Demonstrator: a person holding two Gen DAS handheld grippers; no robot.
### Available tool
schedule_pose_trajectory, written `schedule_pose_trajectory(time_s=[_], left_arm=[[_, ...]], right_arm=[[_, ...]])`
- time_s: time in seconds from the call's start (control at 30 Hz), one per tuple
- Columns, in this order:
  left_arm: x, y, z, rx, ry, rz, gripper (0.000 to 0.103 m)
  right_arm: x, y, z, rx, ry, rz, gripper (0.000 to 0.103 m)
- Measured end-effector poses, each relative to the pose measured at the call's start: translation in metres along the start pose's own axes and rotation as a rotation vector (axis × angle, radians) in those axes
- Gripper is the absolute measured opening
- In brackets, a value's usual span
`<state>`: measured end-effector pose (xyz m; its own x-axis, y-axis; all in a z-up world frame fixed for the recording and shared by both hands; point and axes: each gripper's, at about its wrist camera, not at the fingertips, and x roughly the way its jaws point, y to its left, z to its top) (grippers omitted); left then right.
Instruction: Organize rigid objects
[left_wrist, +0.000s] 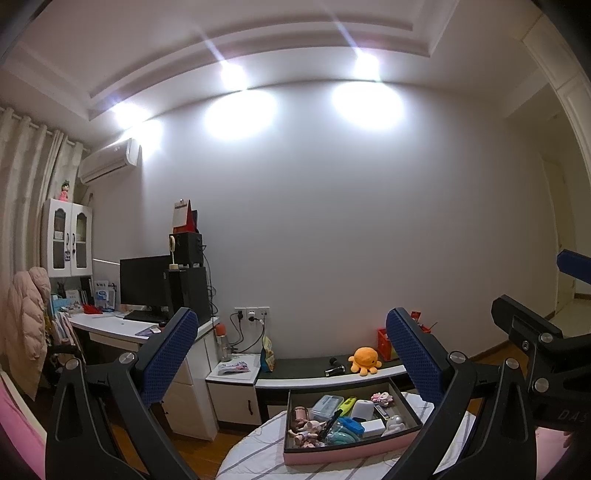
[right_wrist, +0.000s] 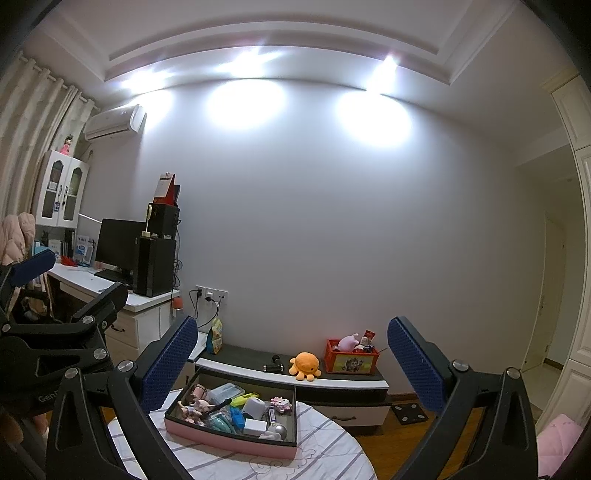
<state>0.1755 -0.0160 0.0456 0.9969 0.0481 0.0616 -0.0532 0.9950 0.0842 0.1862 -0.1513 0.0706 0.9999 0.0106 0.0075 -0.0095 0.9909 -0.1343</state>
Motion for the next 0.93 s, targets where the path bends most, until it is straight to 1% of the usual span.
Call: schedule_pose_trajectory(time_s=[0.93], left_arm=[[-0.0057,0.0052,0.0009,0.003,-0.002,0.004,0.103]], right_arm=[[0.0002,0.0016,0.0006,-0.001,0.003,0.0,0.103]])
